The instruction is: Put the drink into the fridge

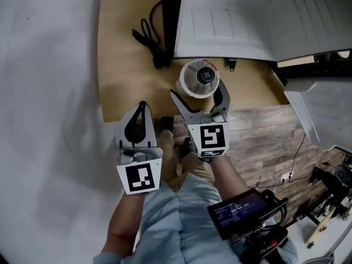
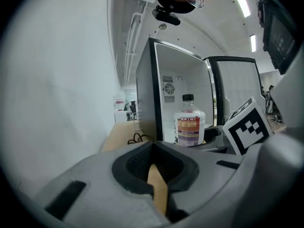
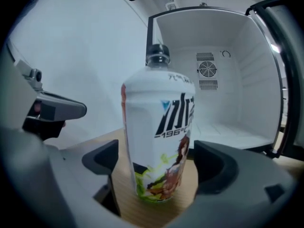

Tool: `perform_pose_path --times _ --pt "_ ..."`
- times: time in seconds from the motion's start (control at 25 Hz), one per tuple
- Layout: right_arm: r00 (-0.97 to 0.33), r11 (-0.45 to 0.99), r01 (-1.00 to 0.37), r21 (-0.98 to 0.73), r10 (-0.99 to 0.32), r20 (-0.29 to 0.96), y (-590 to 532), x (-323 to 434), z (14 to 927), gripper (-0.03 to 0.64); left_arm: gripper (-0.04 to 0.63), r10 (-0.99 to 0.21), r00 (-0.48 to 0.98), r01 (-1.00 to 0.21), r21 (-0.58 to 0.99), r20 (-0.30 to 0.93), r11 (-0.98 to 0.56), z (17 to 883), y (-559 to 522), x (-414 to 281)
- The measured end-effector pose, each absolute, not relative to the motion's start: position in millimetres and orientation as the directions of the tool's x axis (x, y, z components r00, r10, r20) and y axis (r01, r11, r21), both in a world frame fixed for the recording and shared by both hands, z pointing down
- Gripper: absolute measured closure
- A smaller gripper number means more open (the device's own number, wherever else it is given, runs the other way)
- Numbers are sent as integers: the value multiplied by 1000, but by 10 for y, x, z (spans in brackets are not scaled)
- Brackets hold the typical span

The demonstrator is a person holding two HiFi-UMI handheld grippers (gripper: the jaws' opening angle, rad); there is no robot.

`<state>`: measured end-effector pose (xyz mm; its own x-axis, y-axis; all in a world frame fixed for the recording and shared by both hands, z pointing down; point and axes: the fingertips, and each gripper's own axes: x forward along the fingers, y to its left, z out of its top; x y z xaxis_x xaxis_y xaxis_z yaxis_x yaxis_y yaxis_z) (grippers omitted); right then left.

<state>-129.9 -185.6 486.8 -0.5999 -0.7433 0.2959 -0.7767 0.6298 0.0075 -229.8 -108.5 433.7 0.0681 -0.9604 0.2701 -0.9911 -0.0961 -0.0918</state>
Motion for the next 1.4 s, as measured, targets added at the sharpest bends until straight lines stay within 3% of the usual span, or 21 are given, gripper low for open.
perform_pose_path --times 0.24,0.44,0.6,1.04,1.4 --pt "-592 630 -776 41 -748 299 -2003 -1418 4967 122 586 -954 77 -989 -98 289 -110 4458 -1195 -2389" --pt "-572 611 -789 57 -766 292 -2052 -1428 4978 195 586 -951 90 -988 -92 296 -123 4492 -1225 -2382" --pt "-571 608 -792 55 -770 285 -2035 -1404 4876 216 586 -952 100 -987 -95 290 -133 4425 -1237 -2376" --pt "-515 550 -833 63 -811 278 -2008 -1101 4430 216 586 -956 185 -973 -95 226 -211 4046 -1437 -2171" --pt "-477 514 -854 86 -837 267 -2155 -617 4338 216 586 -931 318 -934 -112 177 -340 4085 -1835 -1583"
